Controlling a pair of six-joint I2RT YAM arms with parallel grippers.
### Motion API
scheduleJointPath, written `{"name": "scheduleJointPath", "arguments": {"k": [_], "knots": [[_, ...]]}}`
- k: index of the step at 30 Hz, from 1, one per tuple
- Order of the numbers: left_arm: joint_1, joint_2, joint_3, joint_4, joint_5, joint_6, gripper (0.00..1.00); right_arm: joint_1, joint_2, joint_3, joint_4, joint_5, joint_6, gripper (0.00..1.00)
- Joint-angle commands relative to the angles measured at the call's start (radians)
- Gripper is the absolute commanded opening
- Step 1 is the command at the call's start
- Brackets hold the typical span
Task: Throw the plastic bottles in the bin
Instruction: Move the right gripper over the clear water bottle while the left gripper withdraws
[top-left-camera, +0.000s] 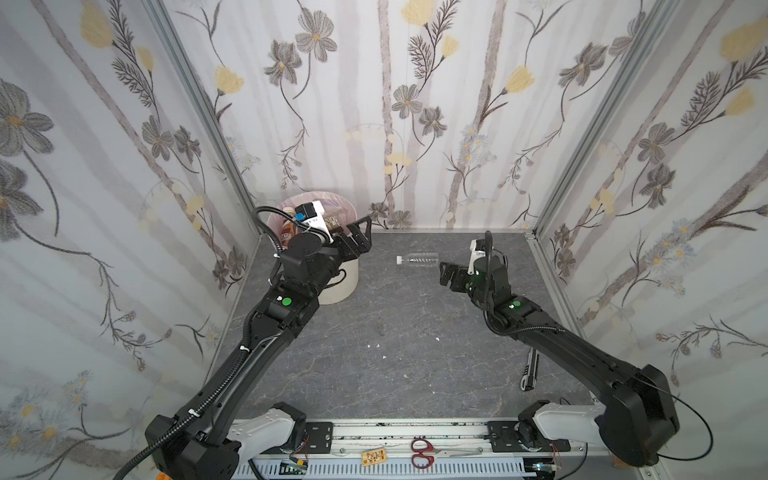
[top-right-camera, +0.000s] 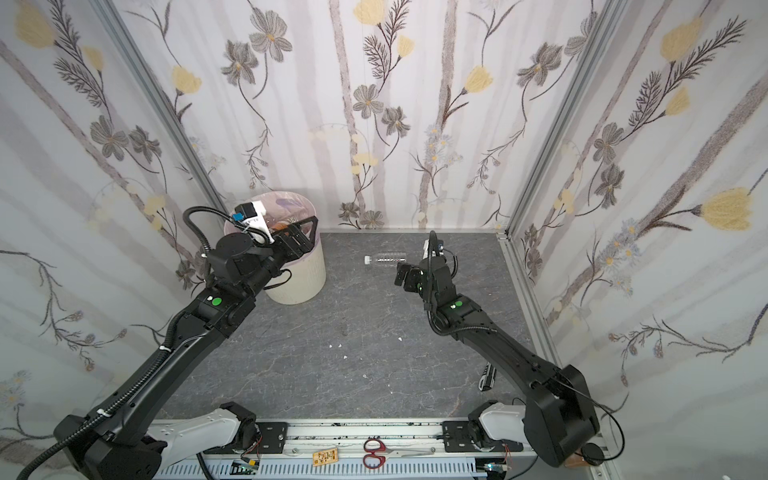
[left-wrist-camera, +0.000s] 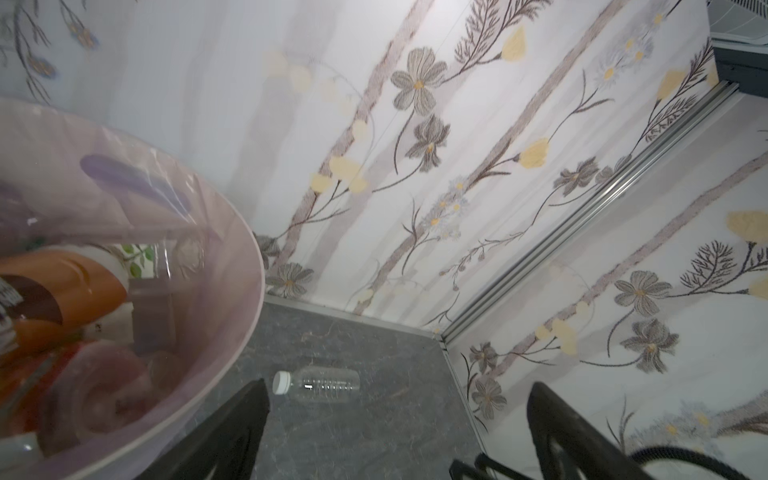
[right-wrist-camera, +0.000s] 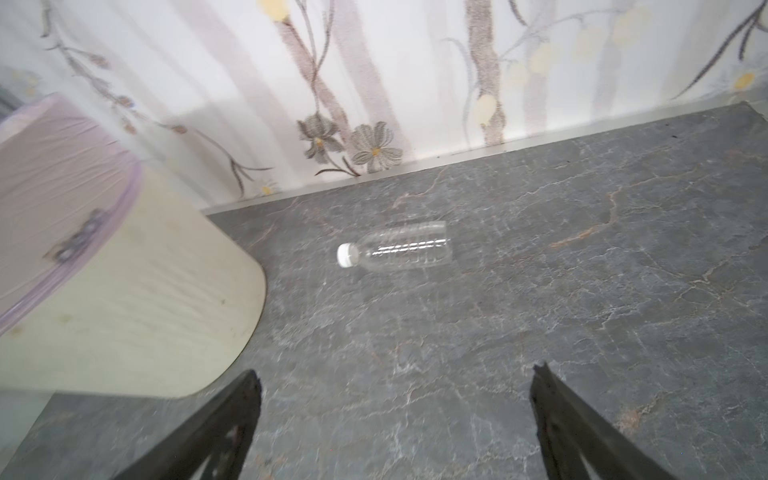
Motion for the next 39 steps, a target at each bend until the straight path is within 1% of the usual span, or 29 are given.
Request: {"name": "scheduleJointPath", "arguments": {"k": [1, 4, 7, 9, 10, 12, 16, 20, 23, 25, 30, 39], "knots": [[-0.04, 0.005, -0.082, 0.087, 0.056, -0.106, 1.0, -0.054, 0.168, 0.135, -0.064, -0.084, 0.055, 1.0], [-0.092, 0.032, -0.153, 0.102, 0.049, -0.124, 1.0, -0.063, 0.353, 0.34, -0.138, -0.103, 0.036, 1.0], [-0.121, 0.046, -0.221, 0.13, 0.048, -0.155, 1.0, -0.071, 0.543, 0.557, -0.21, -0.121, 0.007, 1.0], [-0.135, 0.043, -0.271, 0.183, 0.067, -0.171, 1.0, -0.082, 0.66, 0.711, -0.275, -0.158, -0.01, 1.0], [-0.143, 0.04, -0.292, 0.198, 0.069, -0.184, 1.0, -0.086, 0.713, 0.774, -0.29, -0.195, -0.016, 1.0], [-0.165, 0.041, -0.32, 0.211, 0.062, -0.189, 1.0, -0.091, 0.791, 0.87, -0.295, -0.257, -0.028, 1.0], [-0.199, 0.069, -0.371, 0.232, 0.057, -0.19, 1.0, -0.094, 0.904, 1.013, -0.293, -0.338, -0.054, 1.0], [-0.23, 0.095, -0.422, 0.253, 0.047, -0.189, 1.0, -0.09, 0.966, 1.075, -0.251, -0.402, -0.059, 1.0], [-0.249, 0.094, -0.479, 0.28, 0.032, -0.2, 1.0, -0.088, 1.035, 1.17, -0.298, -0.412, -0.056, 1.0], [-0.255, 0.093, -0.506, 0.296, 0.028, -0.208, 1.0, -0.09, 1.069, 1.203, -0.314, -0.41, -0.043, 1.0], [-0.256, 0.088, -0.523, 0.297, 0.024, -0.203, 1.0, -0.093, 1.108, 1.211, -0.309, -0.449, -0.013, 1.0], [-0.256, 0.079, -0.525, 0.297, 0.014, -0.198, 1.0, -0.096, 1.118, 1.208, -0.367, -0.462, -0.025, 1.0]]}}
